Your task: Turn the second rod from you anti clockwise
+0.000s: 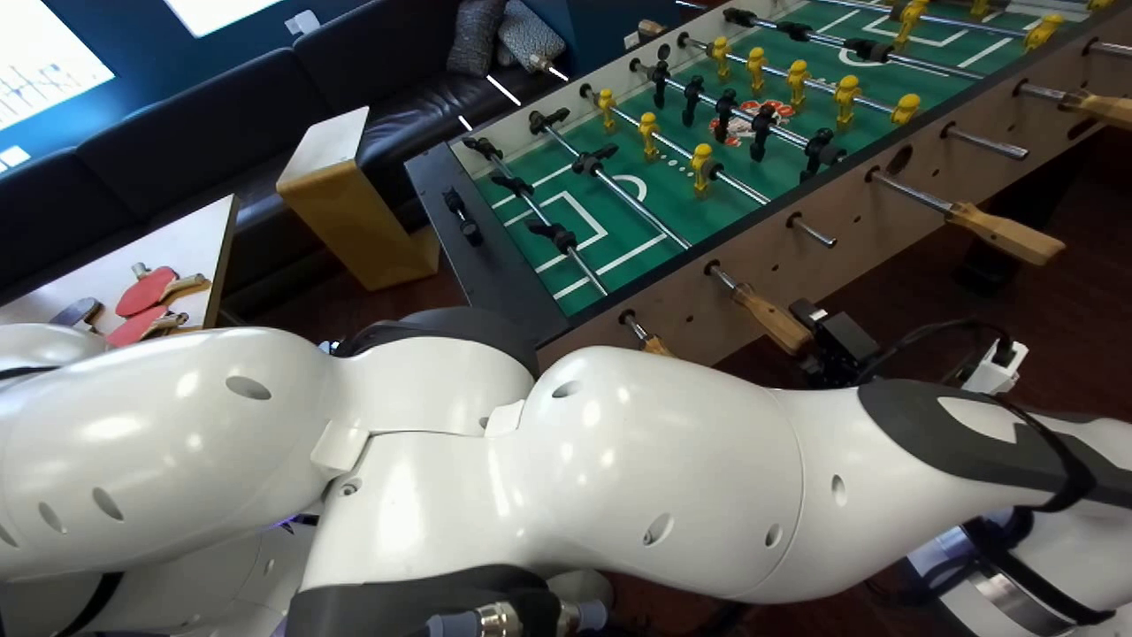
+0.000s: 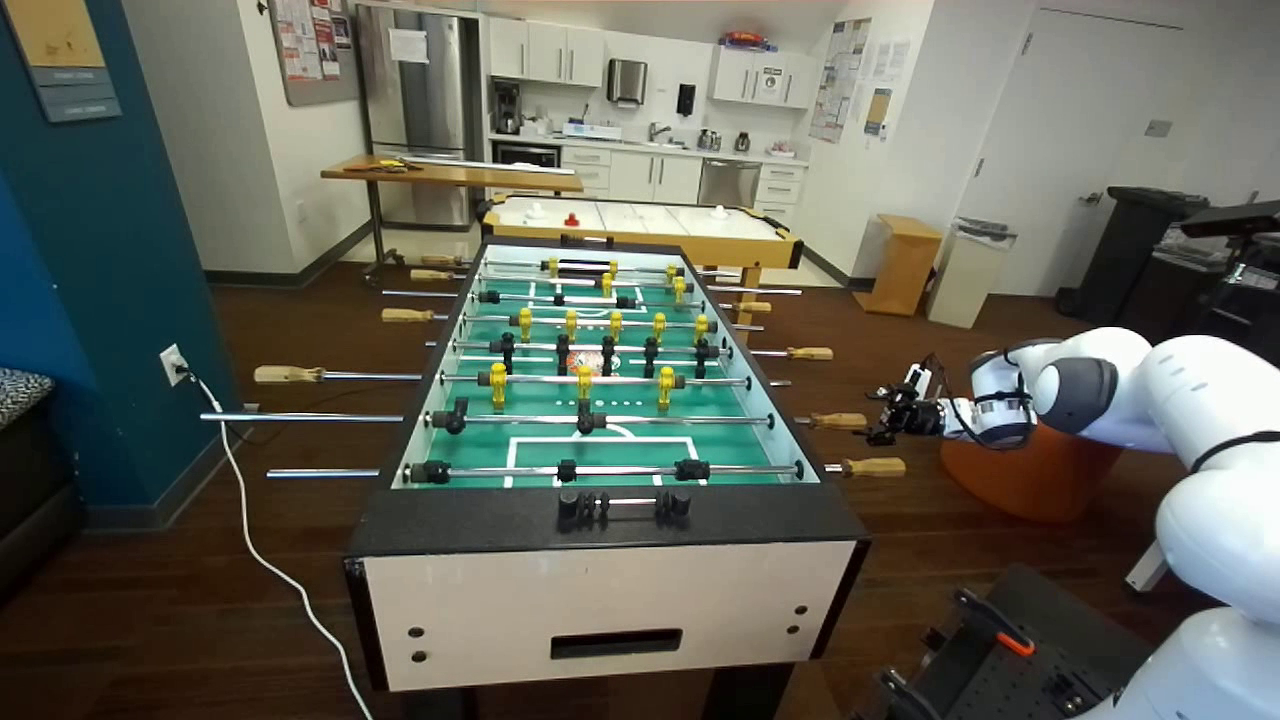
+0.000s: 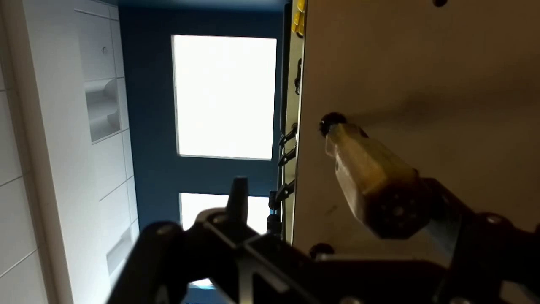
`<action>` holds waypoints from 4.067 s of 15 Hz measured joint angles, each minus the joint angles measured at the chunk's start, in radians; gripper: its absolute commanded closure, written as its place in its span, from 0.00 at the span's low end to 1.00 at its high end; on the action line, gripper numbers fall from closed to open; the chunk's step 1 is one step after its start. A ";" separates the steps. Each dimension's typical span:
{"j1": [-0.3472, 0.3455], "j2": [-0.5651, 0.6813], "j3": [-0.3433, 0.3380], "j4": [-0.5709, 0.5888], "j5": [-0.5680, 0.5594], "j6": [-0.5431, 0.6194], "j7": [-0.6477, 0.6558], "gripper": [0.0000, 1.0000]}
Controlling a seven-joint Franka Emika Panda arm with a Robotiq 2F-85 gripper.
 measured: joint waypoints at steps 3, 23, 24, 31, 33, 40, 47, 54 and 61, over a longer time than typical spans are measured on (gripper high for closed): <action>0.000 0.001 0.000 0.000 0.000 0.007 0.000 0.40; -0.015 0.022 0.012 0.000 -0.018 0.055 -0.355 0.86; -0.014 0.022 0.012 0.002 -0.021 0.055 -0.391 0.86; -0.013 0.022 0.012 0.009 -0.030 0.056 -0.546 0.61; -0.012 0.022 0.012 0.010 -0.030 0.056 -0.546 0.86; -0.012 0.025 0.014 0.006 -0.022 0.057 -0.830 0.86; -0.006 0.024 0.011 0.016 -0.034 0.060 -1.161 0.86; 0.000 0.023 0.004 0.026 -0.042 0.063 -1.317 0.86; 0.005 0.023 0.005 0.055 -0.084 0.076 -1.554 0.86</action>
